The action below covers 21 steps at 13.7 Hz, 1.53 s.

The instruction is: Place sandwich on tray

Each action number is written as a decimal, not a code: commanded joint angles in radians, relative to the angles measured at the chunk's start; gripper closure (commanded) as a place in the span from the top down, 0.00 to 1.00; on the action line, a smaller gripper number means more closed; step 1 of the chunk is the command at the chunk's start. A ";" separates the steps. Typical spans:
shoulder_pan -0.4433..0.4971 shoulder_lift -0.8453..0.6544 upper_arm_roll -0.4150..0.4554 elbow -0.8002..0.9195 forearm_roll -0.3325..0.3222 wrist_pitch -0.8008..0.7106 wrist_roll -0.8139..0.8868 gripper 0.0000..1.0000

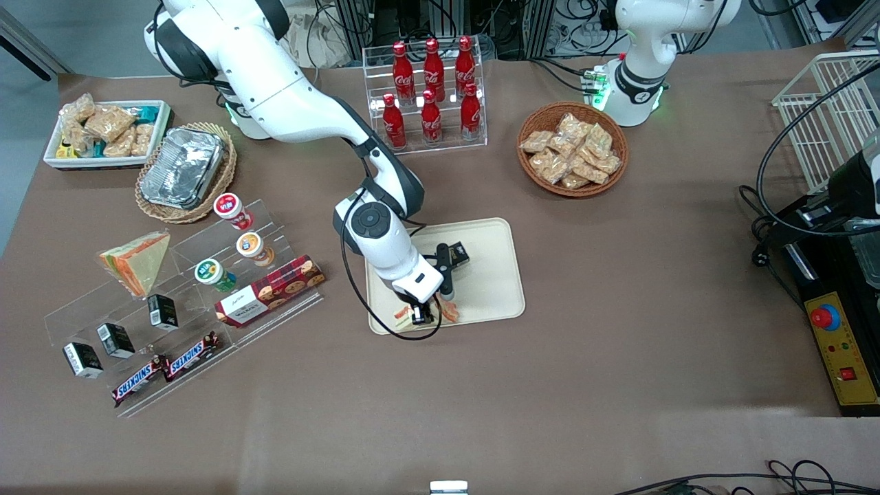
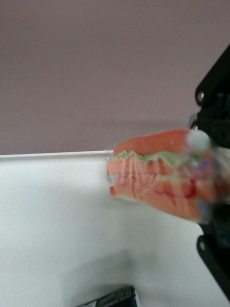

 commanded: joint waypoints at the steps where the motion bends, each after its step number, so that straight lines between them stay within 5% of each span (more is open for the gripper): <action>1: 0.004 0.014 -0.001 0.021 0.006 0.016 0.014 0.99; 6: 0.000 0.008 0.001 0.021 0.018 0.013 0.016 0.99; 10: -0.037 -0.083 -0.011 0.005 0.312 -0.208 0.089 0.99; 15: -0.102 -0.271 -0.138 0.005 0.317 -0.514 0.224 0.99; 18: -0.105 -0.371 -0.227 0.004 0.207 -0.663 0.408 0.99; 21: -0.207 -0.475 -0.263 0.005 0.181 -0.816 0.627 0.99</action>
